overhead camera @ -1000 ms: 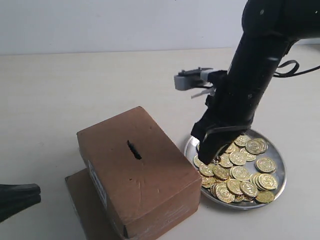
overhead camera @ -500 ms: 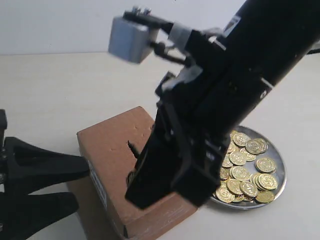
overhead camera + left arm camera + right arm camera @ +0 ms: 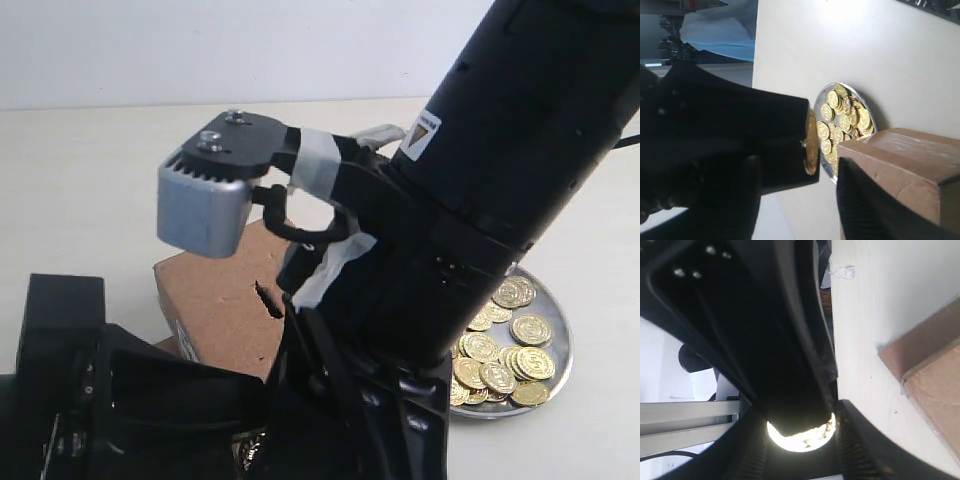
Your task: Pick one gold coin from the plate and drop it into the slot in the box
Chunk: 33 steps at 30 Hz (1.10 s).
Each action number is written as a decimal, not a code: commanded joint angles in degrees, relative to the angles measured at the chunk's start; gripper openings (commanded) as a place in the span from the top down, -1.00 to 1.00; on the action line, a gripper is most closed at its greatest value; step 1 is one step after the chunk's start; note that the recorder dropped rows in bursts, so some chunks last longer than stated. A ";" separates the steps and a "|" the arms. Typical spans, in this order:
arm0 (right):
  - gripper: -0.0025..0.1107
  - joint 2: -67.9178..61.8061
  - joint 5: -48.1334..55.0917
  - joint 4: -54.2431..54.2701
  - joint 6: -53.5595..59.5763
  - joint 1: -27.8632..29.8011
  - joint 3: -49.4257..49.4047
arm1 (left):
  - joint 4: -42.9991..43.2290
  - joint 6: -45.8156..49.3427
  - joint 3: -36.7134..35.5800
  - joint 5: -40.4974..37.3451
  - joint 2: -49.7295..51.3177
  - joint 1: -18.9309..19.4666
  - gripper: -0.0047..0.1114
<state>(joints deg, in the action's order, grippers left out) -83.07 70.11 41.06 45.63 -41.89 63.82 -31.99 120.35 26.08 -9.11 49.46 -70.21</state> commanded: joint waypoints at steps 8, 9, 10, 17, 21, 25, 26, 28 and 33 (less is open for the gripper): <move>0.35 0.19 -0.15 0.42 0.73 -0.12 -0.10 | 0.07 -0.23 0.75 0.62 3.49 -0.66 0.57; 0.35 0.19 -0.15 0.42 0.73 -0.12 -0.10 | 0.07 -0.23 0.75 0.90 3.59 -0.66 0.57; 0.35 0.19 -0.15 0.42 0.73 -0.12 -0.10 | 0.07 -0.23 0.75 0.91 3.73 -0.66 0.57; 0.35 0.19 -0.15 0.42 0.73 -0.12 -0.10 | 0.23 -0.23 0.75 1.82 3.87 -0.66 0.71; 0.35 0.19 -0.15 0.42 0.73 -0.12 -0.10 | 0.36 -0.23 0.75 1.82 3.87 -0.66 0.92; 0.35 0.19 -0.15 0.42 0.73 -0.12 -0.10 | 0.36 -0.23 0.75 1.82 3.87 -0.66 0.92; 0.34 0.19 -0.15 0.42 0.73 -0.12 -0.10 | 0.36 -0.23 0.75 1.82 3.87 -0.66 0.92; 0.30 0.19 -0.15 0.42 0.73 -0.12 -0.10 | 0.36 -0.23 0.75 1.82 3.87 -0.66 0.92; 0.11 0.81 -2.16 -5.01 -1.97 -0.12 0.55 | 0.26 -1.32 0.75 1.71 3.87 -0.66 0.92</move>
<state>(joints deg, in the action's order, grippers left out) -83.17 69.36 39.29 45.63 -41.89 63.61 -31.57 120.14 26.59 -8.11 53.07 -70.60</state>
